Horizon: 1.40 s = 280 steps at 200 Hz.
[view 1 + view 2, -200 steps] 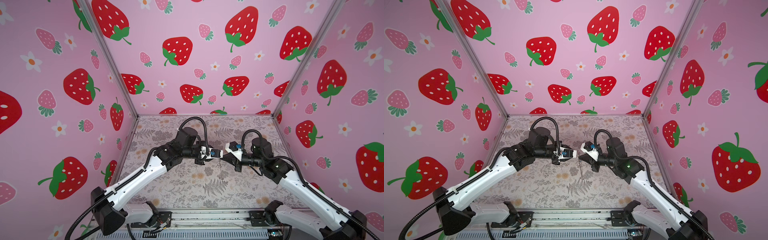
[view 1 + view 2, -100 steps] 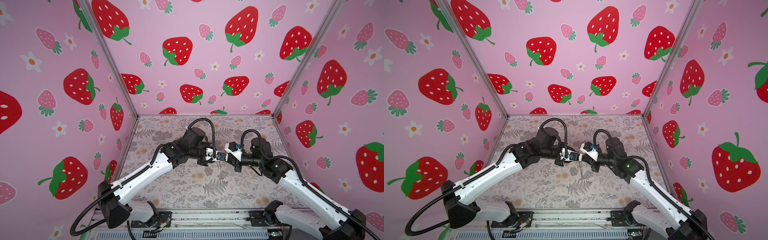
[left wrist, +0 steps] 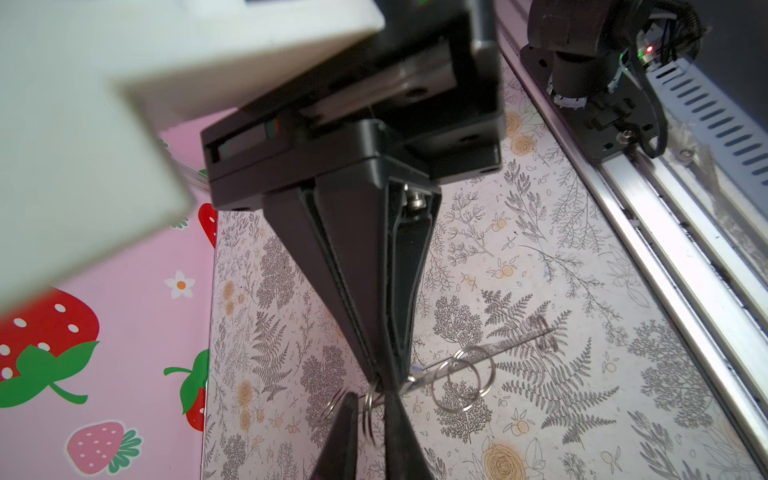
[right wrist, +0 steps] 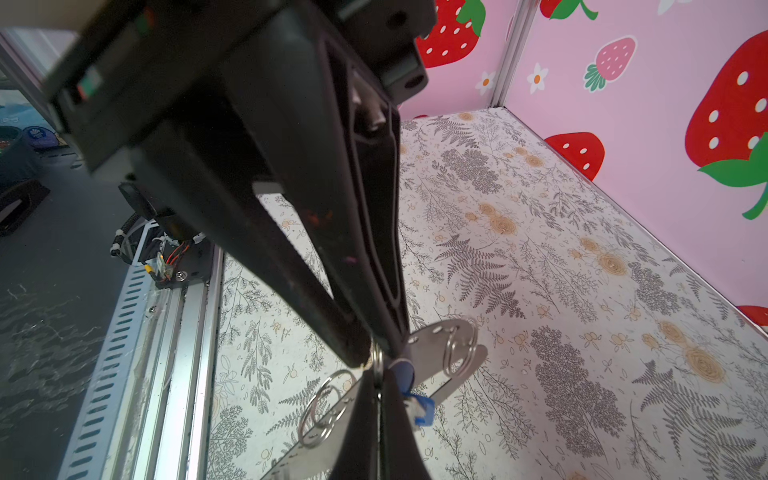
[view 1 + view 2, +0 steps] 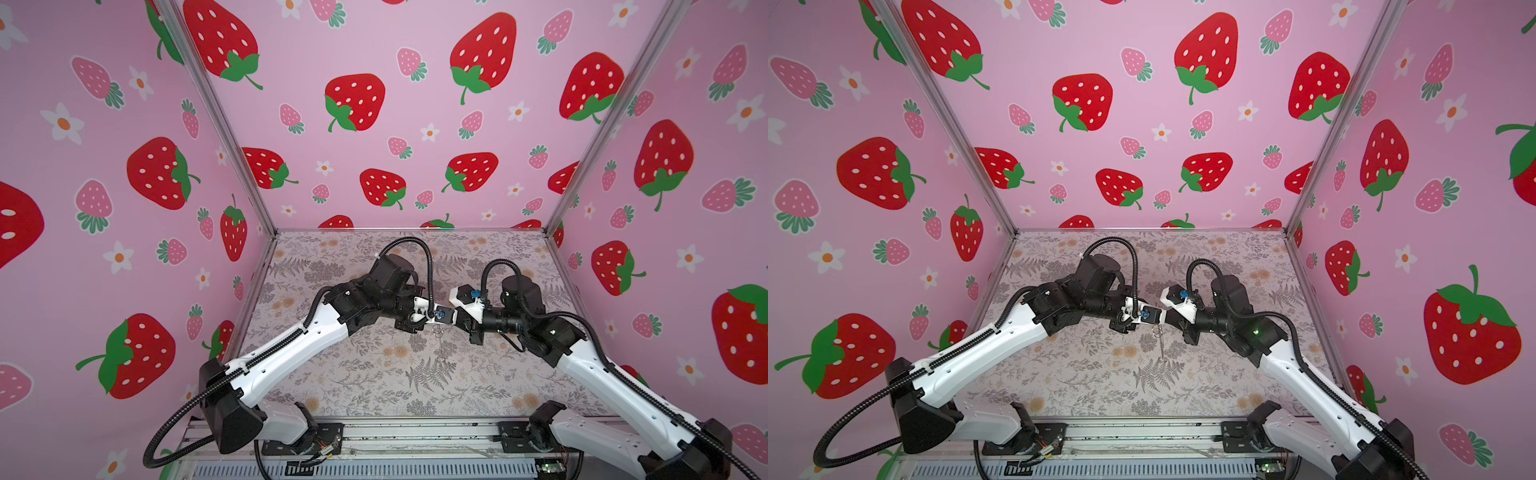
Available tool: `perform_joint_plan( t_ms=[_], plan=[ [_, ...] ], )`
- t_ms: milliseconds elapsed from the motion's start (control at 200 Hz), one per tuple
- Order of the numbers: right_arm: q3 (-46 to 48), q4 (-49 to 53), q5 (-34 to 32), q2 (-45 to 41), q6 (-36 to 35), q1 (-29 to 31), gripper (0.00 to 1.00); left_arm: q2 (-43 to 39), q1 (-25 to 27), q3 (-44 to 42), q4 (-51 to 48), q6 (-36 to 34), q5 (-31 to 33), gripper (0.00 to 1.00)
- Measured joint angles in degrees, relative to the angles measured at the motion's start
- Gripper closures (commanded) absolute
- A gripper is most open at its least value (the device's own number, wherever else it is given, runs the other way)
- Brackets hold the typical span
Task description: Put the keys on the keyring
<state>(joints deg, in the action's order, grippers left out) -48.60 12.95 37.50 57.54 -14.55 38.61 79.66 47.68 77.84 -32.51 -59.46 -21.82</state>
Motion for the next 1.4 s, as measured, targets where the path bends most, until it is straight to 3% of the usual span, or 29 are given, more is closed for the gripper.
perform_joint_plan(
  t_ms=[190,495,640,745,875,1046,1401],
  plan=[
    [0.0,0.2,0.0,0.0,-0.3,0.0,1.0,0.6,0.2,0.2,-0.4,-0.8,1.2,0.85],
    [0.0,0.4,-0.4,0.3,-1.1,0.2,1.0,1.4,0.6,1.0,-0.7,-0.5,2.2,1.0],
    [0.0,0.1,-1.8,0.2,-1.7,0.3,0.74,1.4,0.6,1.1,-1.3,-0.5,2.1,1.0],
    [0.0,-0.4,-4.3,-1.3,-1.6,0.3,0.64,1.4,-0.1,1.1,-1.7,0.2,0.5,1.0],
    [0.8,-2.7,-7.6,-5.6,-1.8,0.3,0.58,1.0,-2.9,0.7,0.3,4.0,-4.5,1.0],
    [4.2,-7.0,-10.5,-11.2,-1.3,0.3,0.56,-3.2,-8.0,-4.8,10.1,13.0,-13.1,1.0],
    [4.7,-13.0,-10.2,-8.3,1.0,0.3,0.56,-5.7,-10.2,-12.8,28.9,28.5,-21.0,1.0]
  ],
)
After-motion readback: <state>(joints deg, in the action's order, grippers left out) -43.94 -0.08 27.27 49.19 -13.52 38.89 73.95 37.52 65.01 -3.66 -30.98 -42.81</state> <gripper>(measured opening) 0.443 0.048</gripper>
